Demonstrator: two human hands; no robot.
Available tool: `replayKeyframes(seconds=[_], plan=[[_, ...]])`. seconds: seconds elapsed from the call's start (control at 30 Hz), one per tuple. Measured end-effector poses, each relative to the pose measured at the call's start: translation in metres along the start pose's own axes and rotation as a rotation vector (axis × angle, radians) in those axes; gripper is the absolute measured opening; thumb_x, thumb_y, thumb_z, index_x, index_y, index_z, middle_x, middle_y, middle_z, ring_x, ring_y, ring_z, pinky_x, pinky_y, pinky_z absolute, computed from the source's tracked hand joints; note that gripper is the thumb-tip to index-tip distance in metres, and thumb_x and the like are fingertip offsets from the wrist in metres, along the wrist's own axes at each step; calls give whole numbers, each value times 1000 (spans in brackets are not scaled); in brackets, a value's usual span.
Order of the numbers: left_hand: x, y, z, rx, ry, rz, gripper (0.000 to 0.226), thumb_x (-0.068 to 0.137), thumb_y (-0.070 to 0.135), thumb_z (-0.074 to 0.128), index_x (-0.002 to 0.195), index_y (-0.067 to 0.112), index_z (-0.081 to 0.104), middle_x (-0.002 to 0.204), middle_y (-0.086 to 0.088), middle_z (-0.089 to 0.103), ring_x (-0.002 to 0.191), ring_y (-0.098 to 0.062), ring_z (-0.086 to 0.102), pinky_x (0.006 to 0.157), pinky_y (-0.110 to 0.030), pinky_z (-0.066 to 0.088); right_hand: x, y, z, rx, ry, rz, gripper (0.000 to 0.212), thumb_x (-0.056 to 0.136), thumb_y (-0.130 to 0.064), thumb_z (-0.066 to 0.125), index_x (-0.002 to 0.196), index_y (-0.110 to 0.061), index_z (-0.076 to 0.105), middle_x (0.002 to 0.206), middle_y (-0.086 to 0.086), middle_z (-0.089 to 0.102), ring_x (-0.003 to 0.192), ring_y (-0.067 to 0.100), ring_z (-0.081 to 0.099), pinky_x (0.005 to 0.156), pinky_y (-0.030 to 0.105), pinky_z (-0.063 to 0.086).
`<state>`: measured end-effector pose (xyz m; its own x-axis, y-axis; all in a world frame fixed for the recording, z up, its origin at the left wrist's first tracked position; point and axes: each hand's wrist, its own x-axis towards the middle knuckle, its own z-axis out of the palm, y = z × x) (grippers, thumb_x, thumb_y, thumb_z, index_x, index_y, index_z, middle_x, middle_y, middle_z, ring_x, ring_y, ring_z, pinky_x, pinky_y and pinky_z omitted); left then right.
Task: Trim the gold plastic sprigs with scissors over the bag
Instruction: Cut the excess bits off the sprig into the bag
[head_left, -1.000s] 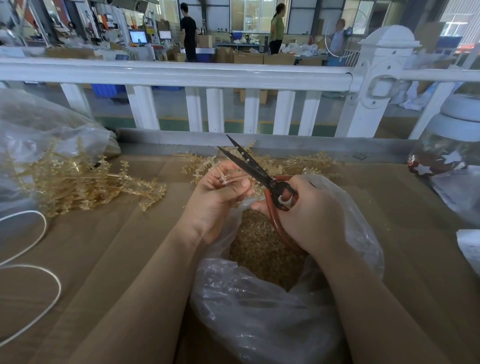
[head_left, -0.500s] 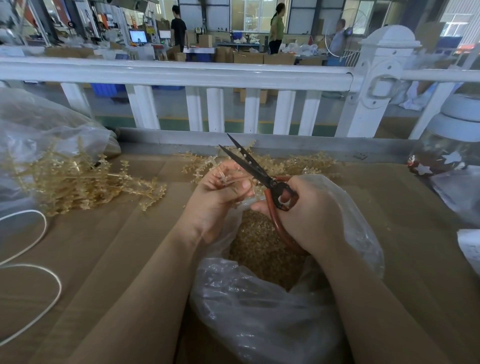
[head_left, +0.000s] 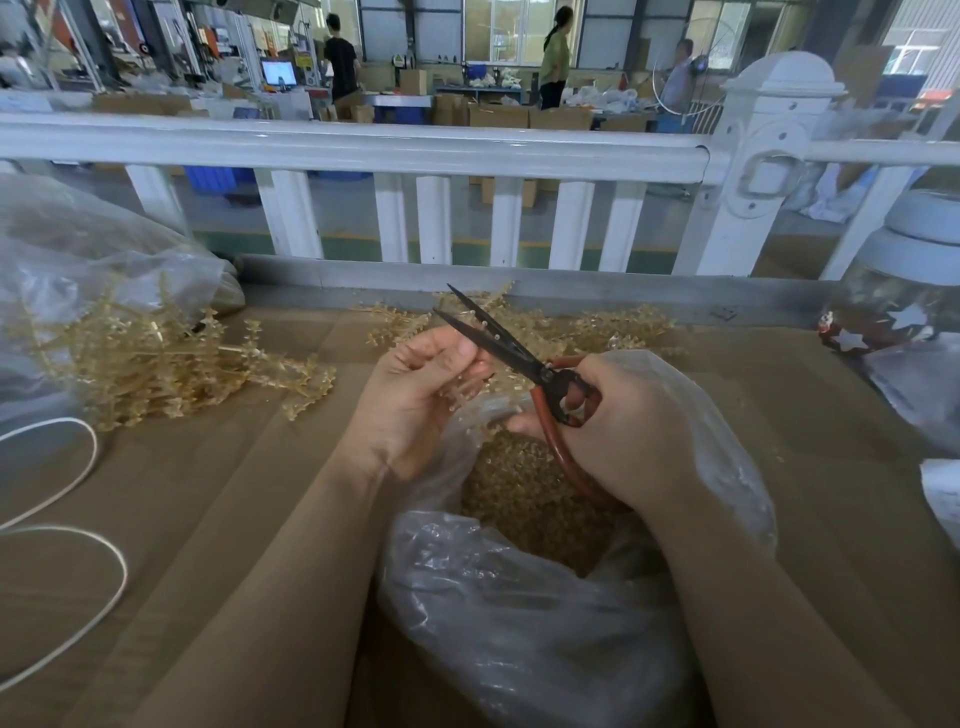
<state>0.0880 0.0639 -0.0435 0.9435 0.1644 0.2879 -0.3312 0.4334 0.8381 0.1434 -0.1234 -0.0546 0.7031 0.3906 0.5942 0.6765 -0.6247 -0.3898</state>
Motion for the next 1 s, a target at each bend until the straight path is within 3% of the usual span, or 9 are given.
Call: replayKeyframes(seconds=[0.4,0.6,0.8,0.9,1.0], plan=[[3,-4,0,-4,48,113,7,80,-1,61,80,0,68,76,-4,73,69,-11,68,71,-21,56,0,-1,0,-22,84,-34,50,70,-84,58,80,-36,46,65,-22,48,56,-4,44,50,12,35],[4,-4,-2,19,44,106,6,82,2,61,85,0,65,79,-3,72,71,-11,66,75,-21,55,0,0,2,-21,74,-19,52,70,-89,50,81,-37,47,67,-21,53,57,-9,44,52,7,35],[6,-5,-4,108,61,151,11,83,6,64,92,-1,63,86,-5,72,77,-13,66,77,-23,55,-1,2,3,-32,84,-26,43,75,-74,70,84,-35,54,67,-21,53,55,-3,46,53,6,32],[5,-8,-4,243,31,186,8,86,4,66,92,-2,64,87,-13,66,78,-16,64,80,-27,54,-1,0,1,-26,107,-37,51,75,-78,63,86,-28,61,71,-23,51,59,-2,45,53,8,33],[4,-10,-4,294,26,194,10,85,5,64,93,-1,65,90,-16,66,80,-18,63,82,-30,53,-1,-4,-2,-18,121,-44,51,72,-84,53,82,-35,46,69,-25,45,55,-8,37,53,7,29]])
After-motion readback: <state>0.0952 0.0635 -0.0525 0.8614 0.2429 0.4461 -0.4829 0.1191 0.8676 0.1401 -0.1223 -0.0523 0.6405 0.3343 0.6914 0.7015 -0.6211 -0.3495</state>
